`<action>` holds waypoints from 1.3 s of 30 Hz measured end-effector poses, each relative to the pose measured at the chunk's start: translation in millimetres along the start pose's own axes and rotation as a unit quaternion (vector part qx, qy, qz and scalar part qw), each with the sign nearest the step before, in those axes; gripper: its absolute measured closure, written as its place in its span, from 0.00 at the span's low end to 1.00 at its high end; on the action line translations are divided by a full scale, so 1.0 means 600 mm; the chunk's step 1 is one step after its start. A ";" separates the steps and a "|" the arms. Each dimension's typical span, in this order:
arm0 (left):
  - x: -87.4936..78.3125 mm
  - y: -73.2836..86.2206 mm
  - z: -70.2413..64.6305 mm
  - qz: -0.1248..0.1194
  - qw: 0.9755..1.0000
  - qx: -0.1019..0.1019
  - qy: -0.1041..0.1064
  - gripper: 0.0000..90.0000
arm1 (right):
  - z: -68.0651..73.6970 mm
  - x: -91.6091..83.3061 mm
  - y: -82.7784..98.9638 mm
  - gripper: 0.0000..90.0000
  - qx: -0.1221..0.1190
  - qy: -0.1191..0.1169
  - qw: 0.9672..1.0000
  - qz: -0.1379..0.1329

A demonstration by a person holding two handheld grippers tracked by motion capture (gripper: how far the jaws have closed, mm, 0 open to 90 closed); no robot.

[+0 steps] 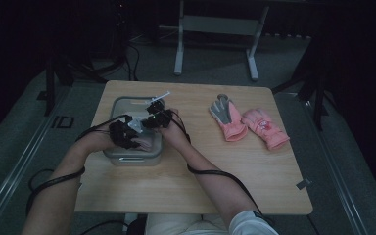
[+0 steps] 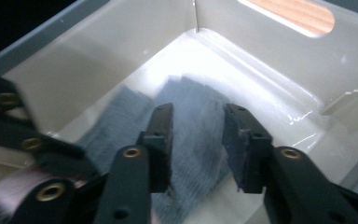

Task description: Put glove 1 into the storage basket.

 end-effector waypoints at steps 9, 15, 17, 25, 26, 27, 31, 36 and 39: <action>0.007 -0.003 0.010 0.002 1.000 -0.023 0.004 0.67 | 0.002 -0.053 -0.007 0.66 0.000 -0.023 0.999 -0.030; 0.000 0.004 0.010 0.014 0.999 -0.043 -0.006 0.47 | -0.001 -0.073 0.000 0.62 -0.021 -0.018 0.999 -0.024; -0.010 -0.001 0.012 -0.003 0.998 -0.052 -0.020 0.43 | 0.000 -0.082 0.002 0.62 -0.026 -0.022 0.999 -0.026; -0.033 -0.009 0.009 -0.015 0.996 -0.080 -0.035 0.25 | -0.007 -0.100 0.022 0.62 -0.029 -0.033 0.999 -0.026; -0.036 -0.011 0.007 -0.022 0.996 -0.084 -0.034 0.20 | -0.008 -0.104 0.025 0.63 -0.028 -0.033 0.999 -0.026; -0.040 -0.015 0.004 -0.031 0.995 -0.088 -0.029 0.18 | -0.008 -0.109 0.026 0.63 -0.026 -0.036 0.999 -0.030; -0.062 -0.045 -0.004 -0.070 0.992 -0.099 -0.032 0.15 | -0.008 -0.129 0.031 0.64 -0.031 -0.035 0.998 -0.043; -0.080 -0.086 -0.019 -0.101 0.990 -0.097 -0.022 0.13 | -0.011 -0.156 0.035 0.65 -0.041 -0.033 0.997 -0.055; -0.084 -0.111 -0.034 -0.114 0.989 -0.089 -0.018 0.13 | -0.016 -0.174 0.040 0.65 -0.048 -0.026 0.997 -0.061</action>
Point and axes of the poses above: each handheld gripper's, and its own axes: x roughly forward along the jaws, y roughly out of its underside, z roughly to its left, the point moved 10 cm from there along x, roughly forward along the jaws, and after that the axes turned 4 degrees about x, right-handed, at the moved point
